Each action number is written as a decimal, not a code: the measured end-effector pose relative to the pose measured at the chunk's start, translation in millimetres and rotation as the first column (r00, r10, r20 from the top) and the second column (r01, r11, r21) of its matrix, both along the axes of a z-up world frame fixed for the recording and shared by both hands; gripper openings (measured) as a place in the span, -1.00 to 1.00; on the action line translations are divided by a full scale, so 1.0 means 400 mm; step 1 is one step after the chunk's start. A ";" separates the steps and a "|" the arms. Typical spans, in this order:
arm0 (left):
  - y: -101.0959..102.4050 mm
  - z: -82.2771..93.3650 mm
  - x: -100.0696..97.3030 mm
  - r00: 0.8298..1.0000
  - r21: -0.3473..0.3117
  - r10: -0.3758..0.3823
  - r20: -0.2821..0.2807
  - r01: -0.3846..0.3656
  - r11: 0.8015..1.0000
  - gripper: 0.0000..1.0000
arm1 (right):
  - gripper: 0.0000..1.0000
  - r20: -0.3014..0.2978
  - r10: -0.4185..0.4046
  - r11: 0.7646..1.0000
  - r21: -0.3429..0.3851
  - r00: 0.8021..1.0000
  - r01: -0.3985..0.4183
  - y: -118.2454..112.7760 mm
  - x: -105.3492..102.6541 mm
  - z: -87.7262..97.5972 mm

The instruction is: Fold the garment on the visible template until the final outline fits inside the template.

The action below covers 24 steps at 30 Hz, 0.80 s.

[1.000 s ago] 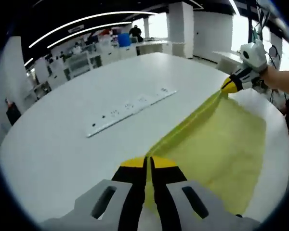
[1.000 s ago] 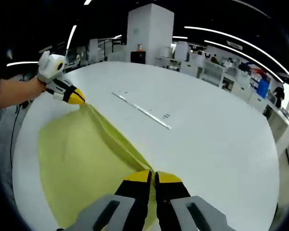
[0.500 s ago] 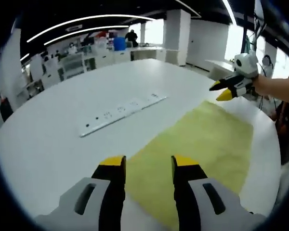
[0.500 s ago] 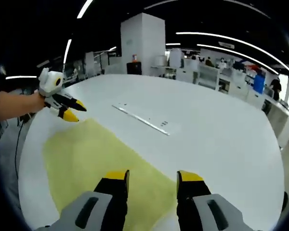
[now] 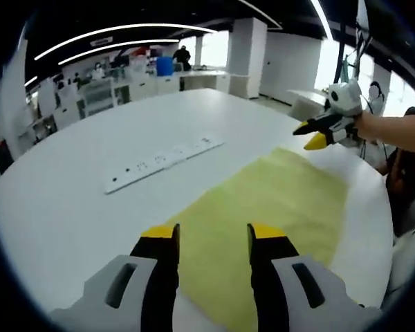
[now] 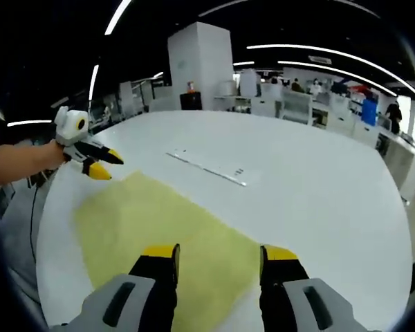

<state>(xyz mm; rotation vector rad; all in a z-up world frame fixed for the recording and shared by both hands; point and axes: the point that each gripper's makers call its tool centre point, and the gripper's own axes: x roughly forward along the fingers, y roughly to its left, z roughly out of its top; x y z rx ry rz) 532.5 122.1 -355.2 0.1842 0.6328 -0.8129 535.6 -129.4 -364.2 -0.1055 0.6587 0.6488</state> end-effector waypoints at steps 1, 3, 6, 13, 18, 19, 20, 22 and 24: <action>0.000 0.001 -0.003 1.000 -0.002 -0.001 -0.003 0.001 1.000 -0.27 | -0.07 -0.003 0.001 1.000 0.000 1.000 -0.001 -0.001 -0.004 0.000; 0.001 0.002 -0.012 1.000 0.005 -0.005 -0.010 0.005 1.000 -0.28 | -0.07 -0.007 0.008 1.000 -0.006 1.000 -0.008 -0.001 -0.015 0.002; 0.008 0.001 -0.023 1.000 0.026 -0.010 -0.016 0.010 1.000 -0.29 | -0.07 -0.017 0.022 0.999 -0.023 1.000 -0.023 -0.001 -0.033 0.000; 0.018 0.005 -0.052 0.999 0.023 -0.005 -0.039 0.005 1.000 -0.28 | -0.06 -0.030 0.032 0.999 -0.032 0.999 -0.033 -0.003 -0.072 0.007; 0.017 0.005 -0.076 0.999 0.022 -0.010 -0.050 0.011 1.000 -0.28 | -0.04 -0.050 0.032 0.999 -0.038 0.998 -0.034 -0.012 -0.103 0.001; 0.017 0.003 -0.083 0.998 0.020 -0.013 -0.057 0.014 1.000 -0.28 | -0.04 -0.052 0.031 0.999 -0.038 0.998 -0.033 -0.015 -0.110 0.001; 0.017 0.001 -0.088 0.998 0.021 -0.014 -0.064 0.015 1.000 -0.28 | -0.04 -0.054 0.030 0.999 -0.040 0.998 -0.033 -0.016 -0.117 0.000; 0.020 -0.001 -0.101 0.998 0.027 -0.016 -0.066 0.018 0.999 -0.29 | -0.05 -0.056 0.032 0.998 -0.049 0.998 -0.035 -0.021 -0.131 -0.002; 0.023 -0.001 -0.111 0.997 0.025 -0.013 -0.070 0.015 1.000 -0.30 | -0.06 -0.058 0.029 0.998 -0.046 0.998 -0.032 -0.026 -0.142 -0.003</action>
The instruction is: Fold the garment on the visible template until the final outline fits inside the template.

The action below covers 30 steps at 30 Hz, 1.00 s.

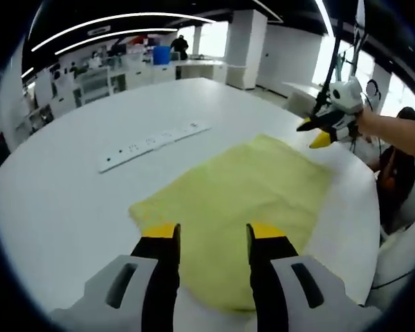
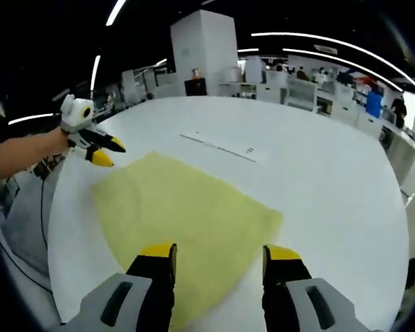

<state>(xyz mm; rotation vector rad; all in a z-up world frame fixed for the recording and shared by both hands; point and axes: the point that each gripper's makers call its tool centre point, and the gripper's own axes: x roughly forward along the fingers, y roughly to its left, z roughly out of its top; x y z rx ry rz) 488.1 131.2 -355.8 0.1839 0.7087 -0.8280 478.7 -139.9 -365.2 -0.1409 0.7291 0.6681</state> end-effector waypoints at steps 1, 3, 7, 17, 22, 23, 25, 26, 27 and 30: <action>0.001 0.000 -0.005 1.000 -0.001 0.001 -0.001 -0.001 1.000 -0.30 | -0.07 0.000 -0.002 1.000 0.000 1.000 0.002 -0.002 -0.004 0.000; 0.002 -0.002 -0.017 1.000 -0.002 0.001 -0.005 -0.001 1.000 -0.30 | -0.07 0.003 -0.005 1.000 0.000 1.000 0.005 -0.006 -0.014 0.001; 0.003 -0.003 -0.045 1.000 -0.005 -0.001 -0.007 0.001 1.000 -0.31 | -0.08 0.004 -0.005 1.000 0.005 1.000 0.005 -0.005 -0.039 0.001; 0.015 0.007 -0.097 1.000 -0.015 -0.006 -0.002 0.006 1.000 -0.32 | -0.09 0.009 -0.008 1.000 0.028 1.000 0.007 -0.003 -0.086 0.000; 0.028 0.008 -0.115 1.000 -0.028 0.005 -0.004 -0.005 1.000 -0.34 | -0.09 0.013 -0.010 0.999 0.039 1.000 0.010 -0.001 -0.107 0.002; 0.032 0.006 -0.120 1.000 -0.029 0.006 -0.006 -0.006 1.000 -0.34 | -0.10 0.014 -0.007 0.999 0.037 1.000 0.007 -0.002 -0.111 0.003; 0.036 0.005 -0.127 1.000 -0.034 0.010 -0.009 -0.010 0.999 -0.35 | -0.11 0.018 -0.005 0.999 0.032 1.000 0.004 -0.004 -0.118 0.005; 0.037 0.004 -0.131 1.000 -0.035 0.010 -0.010 -0.011 0.999 -0.35 | -0.12 0.022 -0.006 0.999 0.034 1.000 0.005 -0.007 -0.121 0.008; 0.039 0.003 -0.133 1.000 -0.036 0.012 -0.011 -0.012 0.999 -0.35 | -0.12 0.023 -0.007 0.999 0.038 1.000 0.006 -0.007 -0.123 0.009; 0.045 0.006 -0.140 0.999 -0.056 0.029 -0.014 -0.029 0.998 -0.37 | -0.15 0.026 -0.008 0.999 0.041 1.000 0.007 -0.009 -0.130 0.006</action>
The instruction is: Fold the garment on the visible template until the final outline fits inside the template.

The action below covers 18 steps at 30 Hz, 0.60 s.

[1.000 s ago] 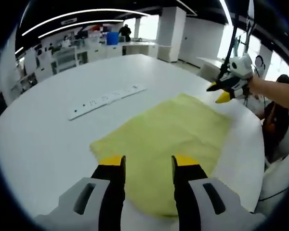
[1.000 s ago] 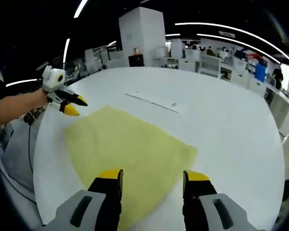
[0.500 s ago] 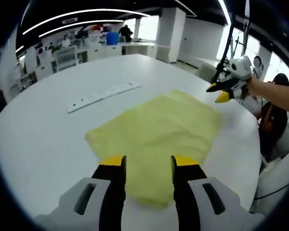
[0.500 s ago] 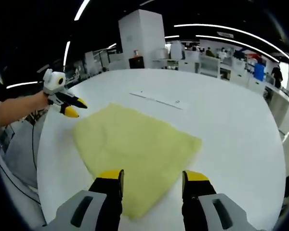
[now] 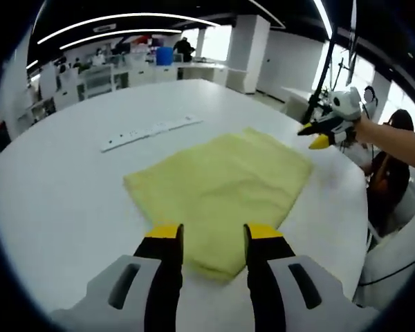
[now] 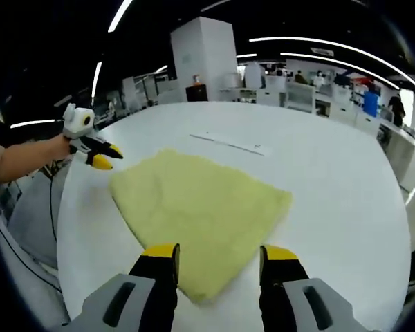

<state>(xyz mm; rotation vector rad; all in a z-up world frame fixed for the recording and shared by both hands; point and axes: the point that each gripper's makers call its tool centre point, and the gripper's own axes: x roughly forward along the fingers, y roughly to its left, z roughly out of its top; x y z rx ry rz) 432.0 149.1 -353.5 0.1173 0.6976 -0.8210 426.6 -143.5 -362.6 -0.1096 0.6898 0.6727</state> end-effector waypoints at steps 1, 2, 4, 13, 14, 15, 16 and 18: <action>0.001 0.001 -0.002 1.000 -0.008 0.005 -0.001 -0.005 1.000 -0.38 | -0.16 -0.002 0.004 1.000 -0.003 1.000 -0.004 0.000 -0.004 -0.002; 0.002 0.002 -0.005 1.000 -0.015 0.010 -0.002 -0.010 1.000 -0.38 | -0.18 0.000 0.009 1.000 -0.008 1.000 -0.009 0.000 -0.009 -0.005; 0.004 0.001 -0.012 1.000 -0.021 0.014 0.000 -0.014 1.000 -0.38 | -0.18 -0.001 0.013 1.000 -0.012 1.000 -0.013 -0.002 -0.018 -0.011; 0.016 -0.023 -0.036 0.999 -0.037 0.038 -0.024 -0.039 0.999 -0.42 | -0.24 -0.009 0.004 1.000 0.015 1.000 -0.003 -0.009 -0.054 -0.029; 0.016 -0.026 -0.040 0.999 -0.040 0.038 -0.027 -0.039 0.998 -0.42 | -0.25 -0.010 0.004 1.000 0.017 1.000 -0.003 -0.009 -0.058 -0.030; 0.016 -0.029 -0.044 0.999 -0.040 0.037 -0.031 -0.038 0.998 -0.43 | -0.26 -0.011 0.005 1.000 0.018 1.000 -0.005 -0.009 -0.062 -0.034; 0.016 -0.033 -0.046 0.999 -0.038 0.037 -0.034 -0.038 0.999 -0.43 | -0.27 -0.013 0.006 1.000 0.020 1.000 -0.006 -0.009 -0.066 -0.037; 0.018 -0.040 -0.052 0.999 -0.033 0.037 -0.038 -0.039 0.999 -0.43 | -0.28 -0.015 0.006 1.000 0.022 1.000 -0.005 -0.009 -0.071 -0.042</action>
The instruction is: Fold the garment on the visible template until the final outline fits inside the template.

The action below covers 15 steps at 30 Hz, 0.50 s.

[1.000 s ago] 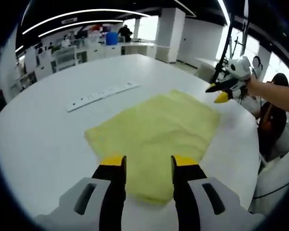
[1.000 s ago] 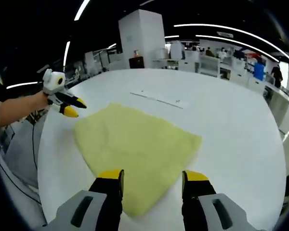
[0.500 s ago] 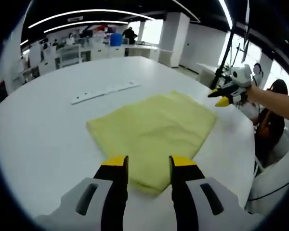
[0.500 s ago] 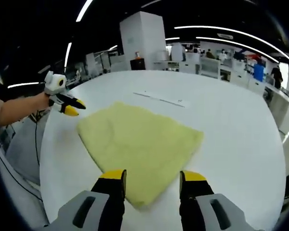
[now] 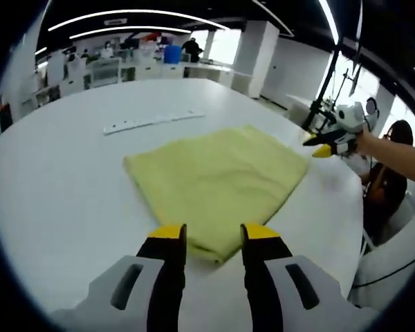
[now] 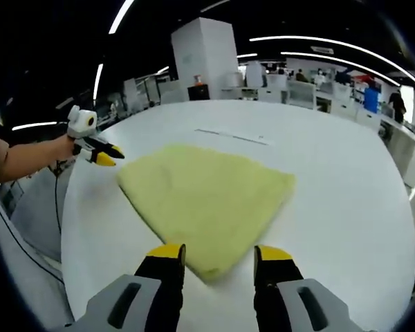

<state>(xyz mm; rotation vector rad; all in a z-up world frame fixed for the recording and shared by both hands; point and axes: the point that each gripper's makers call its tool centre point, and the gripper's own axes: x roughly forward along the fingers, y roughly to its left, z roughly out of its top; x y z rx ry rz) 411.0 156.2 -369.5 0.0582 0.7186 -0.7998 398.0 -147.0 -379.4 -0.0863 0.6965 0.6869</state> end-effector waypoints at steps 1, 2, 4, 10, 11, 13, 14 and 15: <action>0.002 -0.003 -0.004 1.000 0.000 0.002 -0.003 -0.002 1.000 -0.43 | -0.29 -0.002 -0.001 1.000 0.003 1.000 0.001 -0.001 -0.004 -0.004; 0.003 -0.006 -0.006 1.000 -0.002 0.005 -0.006 -0.005 1.000 -0.44 | -0.30 -0.003 -0.003 1.000 0.005 1.000 0.003 -0.001 -0.006 -0.006; 0.007 -0.013 -0.009 1.000 -0.004 0.014 -0.010 -0.014 1.000 -0.44 | -0.32 -0.006 -0.004 1.000 0.009 1.000 0.004 -0.001 -0.013 -0.014; 0.027 -0.042 -0.024 0.999 0.018 0.032 -0.024 -0.032 0.999 -0.44 | -0.34 -0.012 -0.010 1.000 0.014 1.000 0.010 -0.007 -0.025 -0.028; 0.030 -0.048 -0.028 0.999 0.016 0.034 -0.031 -0.034 0.999 -0.45 | -0.34 -0.010 -0.010 1.000 0.015 1.000 0.010 -0.008 -0.025 -0.029; 0.034 -0.055 -0.033 0.999 0.017 0.037 -0.037 -0.037 0.999 -0.47 | -0.36 -0.014 -0.011 1.000 0.016 1.000 0.011 -0.008 -0.026 -0.032; 0.035 -0.059 -0.035 0.998 0.017 0.039 -0.039 -0.038 0.999 -0.47 | -0.36 -0.015 -0.011 1.000 0.017 1.000 0.011 -0.009 -0.028 -0.034; 0.036 -0.062 -0.038 0.998 0.017 0.040 -0.042 -0.039 0.999 -0.48 | -0.36 -0.016 -0.011 1.000 0.017 1.000 0.012 -0.008 -0.028 -0.036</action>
